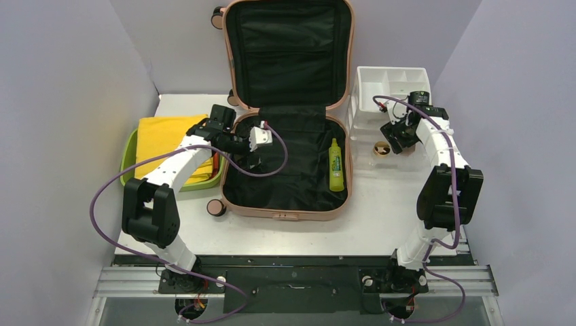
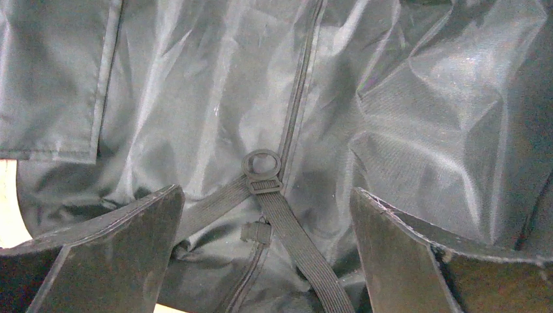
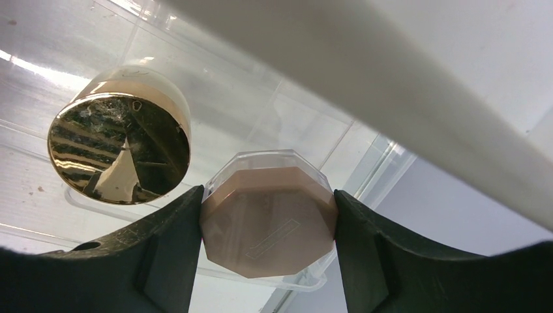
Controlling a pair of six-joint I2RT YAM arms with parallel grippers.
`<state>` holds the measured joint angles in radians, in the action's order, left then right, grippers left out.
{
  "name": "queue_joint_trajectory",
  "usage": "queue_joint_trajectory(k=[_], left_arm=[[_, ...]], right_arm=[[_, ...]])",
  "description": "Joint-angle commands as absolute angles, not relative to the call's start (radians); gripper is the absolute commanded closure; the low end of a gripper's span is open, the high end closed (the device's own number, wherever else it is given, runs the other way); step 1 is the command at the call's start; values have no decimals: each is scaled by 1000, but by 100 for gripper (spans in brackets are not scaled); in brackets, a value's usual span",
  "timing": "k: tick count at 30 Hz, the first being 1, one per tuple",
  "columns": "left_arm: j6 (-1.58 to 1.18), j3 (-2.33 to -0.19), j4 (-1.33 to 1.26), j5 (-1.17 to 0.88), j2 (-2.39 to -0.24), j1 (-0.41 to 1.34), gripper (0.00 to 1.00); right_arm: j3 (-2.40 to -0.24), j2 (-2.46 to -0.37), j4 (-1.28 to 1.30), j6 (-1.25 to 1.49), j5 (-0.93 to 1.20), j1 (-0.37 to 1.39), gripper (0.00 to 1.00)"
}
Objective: Open, take out, and arrange the luggage
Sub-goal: Place the makeup in the drawer, then close the drawer in the storage box.
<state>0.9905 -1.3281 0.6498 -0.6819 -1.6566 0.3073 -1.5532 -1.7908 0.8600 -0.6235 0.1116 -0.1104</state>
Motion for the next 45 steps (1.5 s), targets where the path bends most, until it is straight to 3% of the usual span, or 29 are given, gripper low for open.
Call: queue_joint_trajectory(k=[1, 5, 15, 22, 31, 39, 45], left_arm=[[867, -1343, 617, -616, -1622, 311, 4], [771, -1360, 639, -524, -1596, 318, 4], [560, -1473, 858, -200, -1484, 327, 4], [443, -1435, 1016, 2, -1394, 299, 4], [404, -1156, 832, -127, -1296, 245, 4], [349, -1098, 662, -168, -1274, 243, 4], [338, -1100, 653, -194, -1288, 241, 4]], right_arm=[[-1533, -1747, 828, -596, 90, -114, 37], [-1505, -1725, 794, -583, 63, -115, 24], [-1439, -1609, 697, -538, 37, -139, 21], [-1351, -1342, 714, -620, 129, -130, 21], [-928, -1026, 477, -1016, 232, -64, 16], [-669, -1061, 153, -1242, 241, -39, 12], [-569, -1168, -177, -1236, 216, -27, 11]])
